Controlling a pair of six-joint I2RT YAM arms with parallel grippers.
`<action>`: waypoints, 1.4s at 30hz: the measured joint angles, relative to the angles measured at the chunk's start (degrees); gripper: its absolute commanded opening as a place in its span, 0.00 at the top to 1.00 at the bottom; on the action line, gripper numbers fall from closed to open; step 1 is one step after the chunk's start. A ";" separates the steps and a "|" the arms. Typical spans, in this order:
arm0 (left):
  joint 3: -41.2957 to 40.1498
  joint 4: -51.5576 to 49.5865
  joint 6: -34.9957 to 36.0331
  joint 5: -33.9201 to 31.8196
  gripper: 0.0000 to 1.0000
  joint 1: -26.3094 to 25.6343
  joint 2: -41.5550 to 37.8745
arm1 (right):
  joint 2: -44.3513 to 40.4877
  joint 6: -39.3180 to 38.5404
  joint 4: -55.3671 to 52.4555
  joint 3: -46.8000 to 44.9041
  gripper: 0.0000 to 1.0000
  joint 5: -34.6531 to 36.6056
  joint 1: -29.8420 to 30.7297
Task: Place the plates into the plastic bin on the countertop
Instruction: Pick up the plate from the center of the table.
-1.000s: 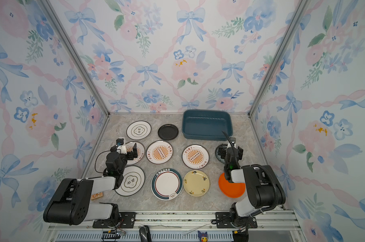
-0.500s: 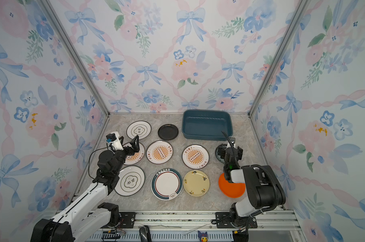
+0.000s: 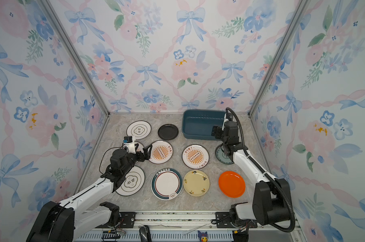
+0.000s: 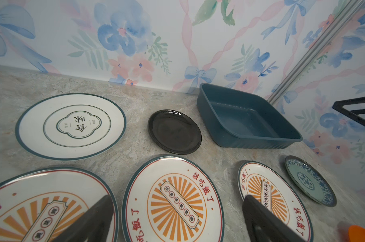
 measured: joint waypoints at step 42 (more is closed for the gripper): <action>0.07 0.17 -2.73 8.92 0.02 -0.04 6.40 | 10.40 26.25 10.40 -22.53 0.76 -30.16 -0.33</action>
